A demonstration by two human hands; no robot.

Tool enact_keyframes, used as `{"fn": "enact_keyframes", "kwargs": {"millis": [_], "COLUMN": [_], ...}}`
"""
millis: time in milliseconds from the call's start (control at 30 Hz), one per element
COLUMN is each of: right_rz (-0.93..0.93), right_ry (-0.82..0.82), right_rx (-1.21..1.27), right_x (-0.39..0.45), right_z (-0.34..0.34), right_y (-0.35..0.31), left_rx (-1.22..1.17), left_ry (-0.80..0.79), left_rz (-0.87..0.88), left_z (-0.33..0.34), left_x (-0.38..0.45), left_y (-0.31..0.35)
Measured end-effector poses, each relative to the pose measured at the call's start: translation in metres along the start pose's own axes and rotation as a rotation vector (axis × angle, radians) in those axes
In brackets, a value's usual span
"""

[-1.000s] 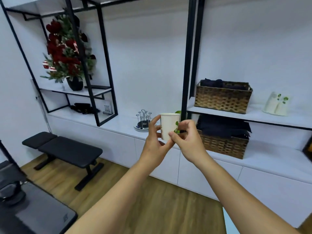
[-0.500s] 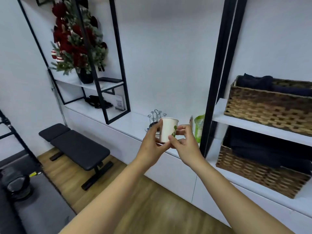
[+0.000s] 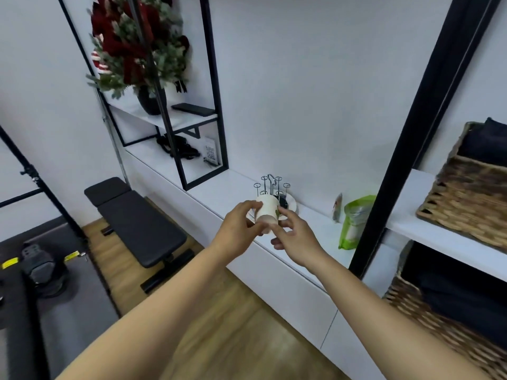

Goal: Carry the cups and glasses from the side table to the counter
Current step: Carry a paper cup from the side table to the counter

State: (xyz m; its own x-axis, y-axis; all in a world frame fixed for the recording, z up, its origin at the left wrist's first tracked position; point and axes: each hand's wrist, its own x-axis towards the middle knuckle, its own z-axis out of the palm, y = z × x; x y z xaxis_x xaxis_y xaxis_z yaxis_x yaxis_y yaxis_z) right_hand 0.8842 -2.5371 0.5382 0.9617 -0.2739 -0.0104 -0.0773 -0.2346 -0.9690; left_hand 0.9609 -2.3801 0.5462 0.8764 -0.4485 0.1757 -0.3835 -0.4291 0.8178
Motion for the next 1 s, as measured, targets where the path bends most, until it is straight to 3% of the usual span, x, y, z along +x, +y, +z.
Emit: {"fn": "enact_keyframes", "kwargs": {"millis": [100,267,433,600,1000], "right_rz": [0.043,0.073,0.091,0.153,0.252], "right_ry": [0.019,0.055,0.068,0.059,0.059], "right_rx": [0.015,0.016,0.061,0.074,-0.178], "right_x": [0.085,0.128,0.177,0.282,0.375], "right_z": [0.002,0.001,-0.007,0.012,0.031], "right_y": [0.021,0.028,0.035,0.054,0.106], "left_rx": [0.015,0.033,0.042,0.05,-0.016], "left_ry": [-0.004,-0.065,-0.225,-0.2,-0.259], "left_rz": [-0.064,-0.003,0.053,0.036,-0.003], "left_z": [0.011,0.015,0.014,0.02,0.059], "left_x": [0.077,0.118,0.163,0.268,0.354], "left_y": [-0.037,-0.053,-0.073,-0.13,-0.224]}}
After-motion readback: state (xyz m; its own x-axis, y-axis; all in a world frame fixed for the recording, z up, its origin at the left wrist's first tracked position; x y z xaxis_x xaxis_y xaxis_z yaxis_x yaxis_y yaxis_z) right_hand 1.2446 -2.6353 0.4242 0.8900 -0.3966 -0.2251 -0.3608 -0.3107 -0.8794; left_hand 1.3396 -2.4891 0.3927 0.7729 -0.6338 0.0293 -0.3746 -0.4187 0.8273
